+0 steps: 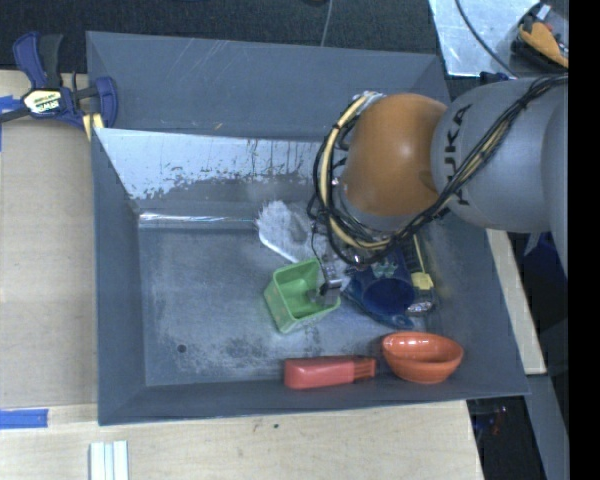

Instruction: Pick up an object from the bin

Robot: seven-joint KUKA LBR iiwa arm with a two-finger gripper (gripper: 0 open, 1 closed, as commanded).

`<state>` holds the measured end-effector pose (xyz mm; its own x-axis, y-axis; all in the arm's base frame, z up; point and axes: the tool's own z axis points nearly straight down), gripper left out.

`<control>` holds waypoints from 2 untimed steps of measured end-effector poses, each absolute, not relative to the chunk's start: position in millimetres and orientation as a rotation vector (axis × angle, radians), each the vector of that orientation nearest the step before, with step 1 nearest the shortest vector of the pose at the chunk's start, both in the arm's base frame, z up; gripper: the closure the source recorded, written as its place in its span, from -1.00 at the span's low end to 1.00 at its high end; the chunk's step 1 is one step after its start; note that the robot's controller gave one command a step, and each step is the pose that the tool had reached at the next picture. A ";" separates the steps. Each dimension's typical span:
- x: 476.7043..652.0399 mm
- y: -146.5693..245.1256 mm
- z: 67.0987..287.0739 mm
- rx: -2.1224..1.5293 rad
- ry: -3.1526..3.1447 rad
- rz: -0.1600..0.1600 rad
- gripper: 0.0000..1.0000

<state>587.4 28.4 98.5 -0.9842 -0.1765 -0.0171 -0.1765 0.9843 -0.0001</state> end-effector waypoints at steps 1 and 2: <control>592.1 26.6 157.4 -0.351 3.101 -0.001 -1.00; 600.5 41.9 100.8 0.398 3.088 0.015 -1.00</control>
Offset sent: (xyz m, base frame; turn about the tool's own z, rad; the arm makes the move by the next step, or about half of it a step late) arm 0.0120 0.0134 0.0015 0.4346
